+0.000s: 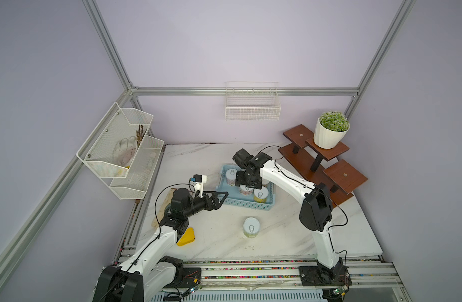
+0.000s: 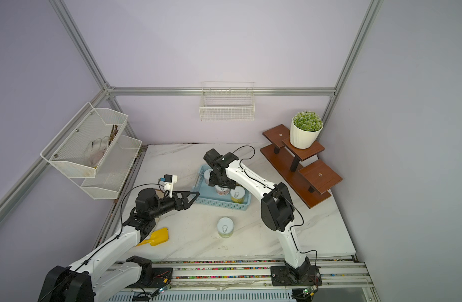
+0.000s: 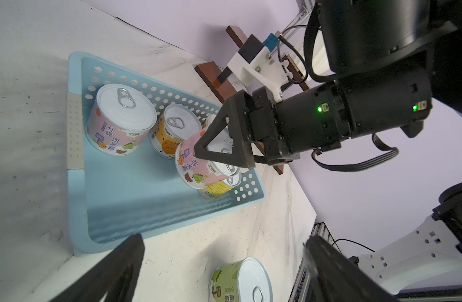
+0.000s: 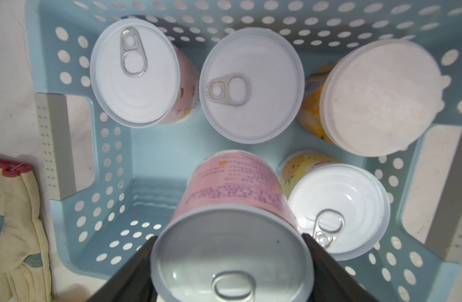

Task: Put the canned food in the basket
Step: Place the canned food in the basket.

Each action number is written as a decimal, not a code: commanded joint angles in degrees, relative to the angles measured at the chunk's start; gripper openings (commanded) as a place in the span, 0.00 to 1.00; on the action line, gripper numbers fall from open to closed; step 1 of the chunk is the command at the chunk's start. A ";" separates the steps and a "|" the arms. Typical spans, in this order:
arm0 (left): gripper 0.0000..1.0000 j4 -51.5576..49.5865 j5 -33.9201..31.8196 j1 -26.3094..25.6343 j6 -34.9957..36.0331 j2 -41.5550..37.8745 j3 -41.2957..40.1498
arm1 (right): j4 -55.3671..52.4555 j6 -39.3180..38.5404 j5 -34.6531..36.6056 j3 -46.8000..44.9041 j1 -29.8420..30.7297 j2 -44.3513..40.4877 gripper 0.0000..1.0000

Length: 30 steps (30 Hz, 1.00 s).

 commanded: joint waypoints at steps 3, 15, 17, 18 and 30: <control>1.00 1.44 1.70 0.48 0.24 -0.18 -0.11 | 0.26 -0.21 -0.11 2.51 0.05 2.10 0.00; 1.00 -1.68 4.00 0.38 2.52 0.21 1.18 | 0.21 2.10 1.05 3.23 0.05 5.84 0.00; 1.00 -1.67 4.02 0.37 2.49 0.21 1.08 | 0.20 2.84 1.49 3.24 0.05 6.23 0.00; 1.00 -1.68 4.02 0.39 2.47 0.21 1.05 | 0.22 3.10 1.61 3.23 0.05 6.39 0.00; 1.00 -1.78 3.93 0.20 2.36 -0.36 0.45 | 0.15 4.36 2.33 3.33 0.08 8.77 0.23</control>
